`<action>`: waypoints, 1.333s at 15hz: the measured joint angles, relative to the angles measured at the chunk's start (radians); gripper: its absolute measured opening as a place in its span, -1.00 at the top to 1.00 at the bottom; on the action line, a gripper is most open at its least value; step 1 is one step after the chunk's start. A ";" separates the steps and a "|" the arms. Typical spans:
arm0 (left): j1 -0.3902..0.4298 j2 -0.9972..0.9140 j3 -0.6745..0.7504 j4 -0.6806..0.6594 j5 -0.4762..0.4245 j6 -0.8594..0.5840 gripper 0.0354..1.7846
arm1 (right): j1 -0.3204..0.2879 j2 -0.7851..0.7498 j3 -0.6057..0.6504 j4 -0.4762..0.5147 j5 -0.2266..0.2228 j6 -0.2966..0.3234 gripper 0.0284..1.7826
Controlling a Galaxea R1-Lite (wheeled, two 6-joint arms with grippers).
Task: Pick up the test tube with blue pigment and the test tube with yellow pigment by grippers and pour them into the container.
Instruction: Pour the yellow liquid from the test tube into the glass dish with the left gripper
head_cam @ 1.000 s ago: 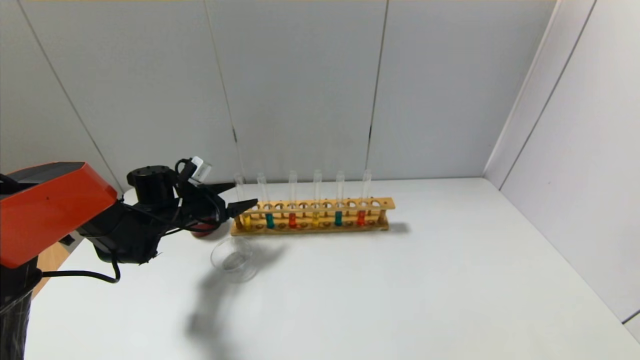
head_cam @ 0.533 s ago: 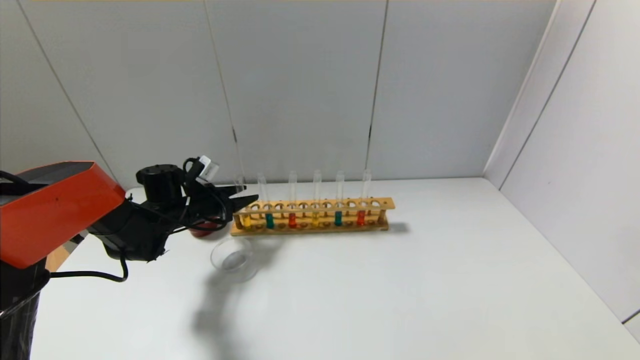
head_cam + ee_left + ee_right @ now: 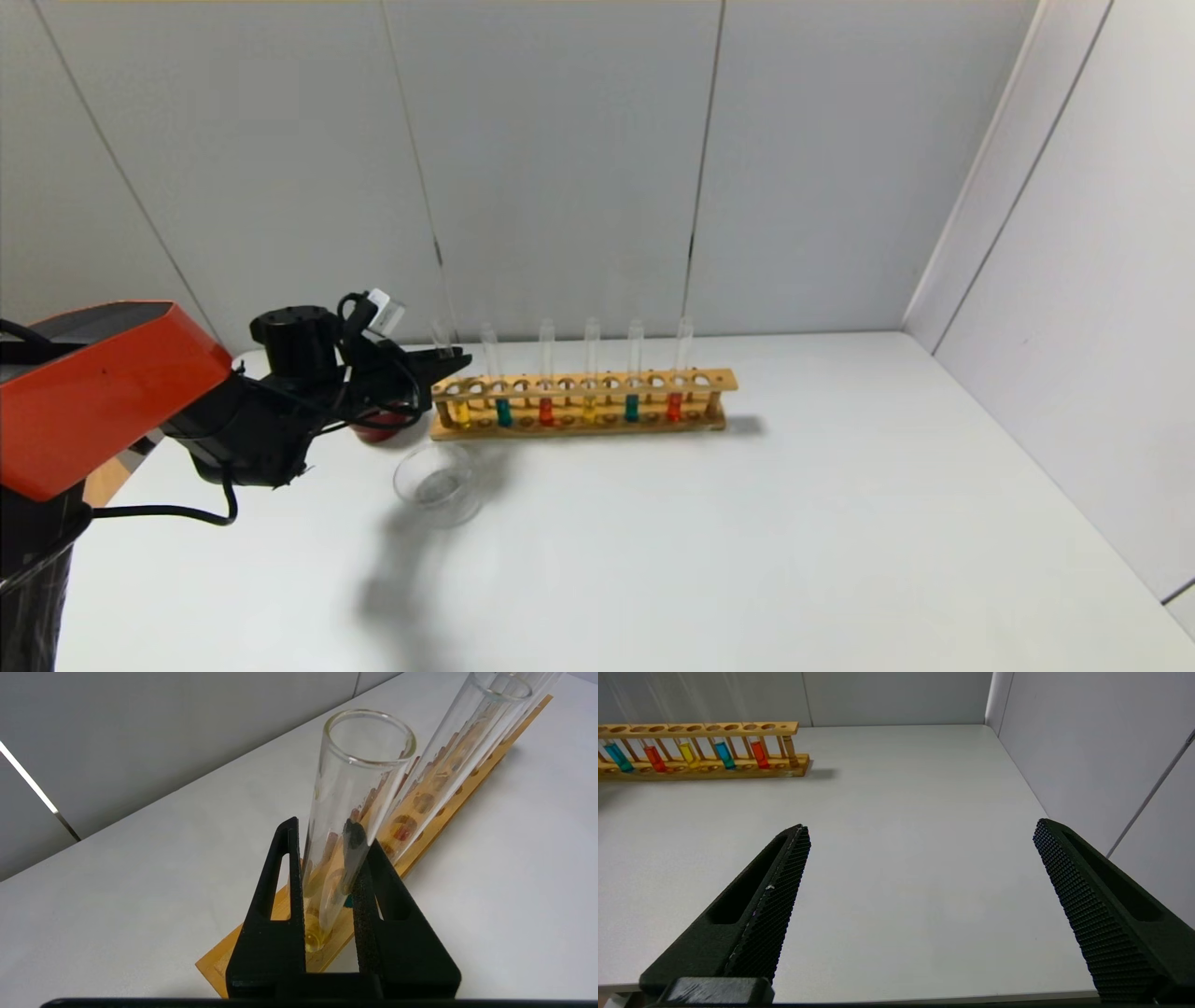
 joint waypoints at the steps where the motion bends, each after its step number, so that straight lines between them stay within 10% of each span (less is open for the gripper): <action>1: 0.000 -0.004 0.001 0.000 0.004 0.000 0.66 | 0.000 0.000 0.000 0.000 0.000 0.000 -0.96; 20: 0.059 -0.570 0.064 0.462 0.144 0.119 0.66 | 0.000 0.000 0.000 0.000 -0.001 0.000 -0.96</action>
